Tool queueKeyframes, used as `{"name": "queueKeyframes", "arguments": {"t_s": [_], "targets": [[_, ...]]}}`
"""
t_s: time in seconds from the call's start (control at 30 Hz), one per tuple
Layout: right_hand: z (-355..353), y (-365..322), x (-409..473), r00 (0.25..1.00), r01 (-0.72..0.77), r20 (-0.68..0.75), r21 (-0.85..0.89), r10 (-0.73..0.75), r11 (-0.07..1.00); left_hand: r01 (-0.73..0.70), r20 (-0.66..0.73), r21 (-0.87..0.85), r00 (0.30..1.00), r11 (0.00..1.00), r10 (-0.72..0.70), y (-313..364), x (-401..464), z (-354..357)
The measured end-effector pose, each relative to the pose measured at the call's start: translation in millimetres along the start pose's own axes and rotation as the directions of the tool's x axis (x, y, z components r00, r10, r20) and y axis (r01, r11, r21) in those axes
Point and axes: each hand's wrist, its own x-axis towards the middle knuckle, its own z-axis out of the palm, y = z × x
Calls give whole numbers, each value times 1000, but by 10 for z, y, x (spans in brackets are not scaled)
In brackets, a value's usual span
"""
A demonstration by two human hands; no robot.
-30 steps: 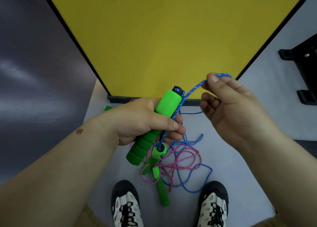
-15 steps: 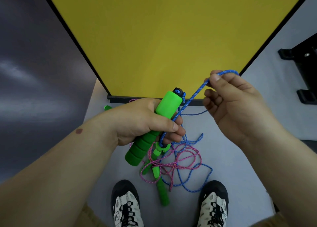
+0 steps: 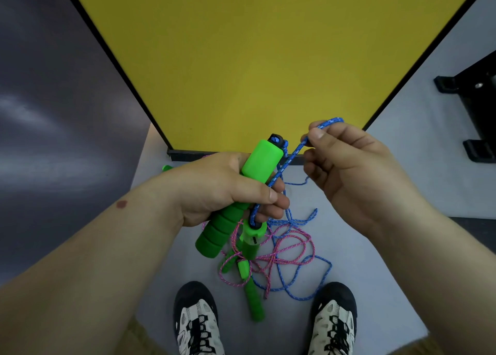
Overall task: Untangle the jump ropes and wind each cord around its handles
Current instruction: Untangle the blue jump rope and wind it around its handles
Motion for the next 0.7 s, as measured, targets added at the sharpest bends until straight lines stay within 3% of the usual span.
{"name": "queueKeyframes", "arguments": {"t_s": [0.13, 0.23, 0.37, 0.53, 0.7], "targets": [[10, 28, -14, 997, -23, 68, -19, 24, 1000, 1, -1, 9, 1000, 1000, -1, -17, 11, 1], [18, 42, -34, 982, -44, 177, -159, 72, 986, 2, -1, 18, 1000, 1000, -2, -33, 30, -13], [7, 7, -25, 979, 93, 201, -278, -37, 956, -12, -10, -10, 1000, 1000, 11, -36, 38, -27], [61, 8, -49, 966, 152, 241, -246, -92, 957, -41, -12, 35, 999, 999, 41, -45, 45, -105], [104, -66, -38, 976, 78, 204, -6, -75, 997, -16, -35, 35, 999, 999, 17, -86, 55, -161]]}}
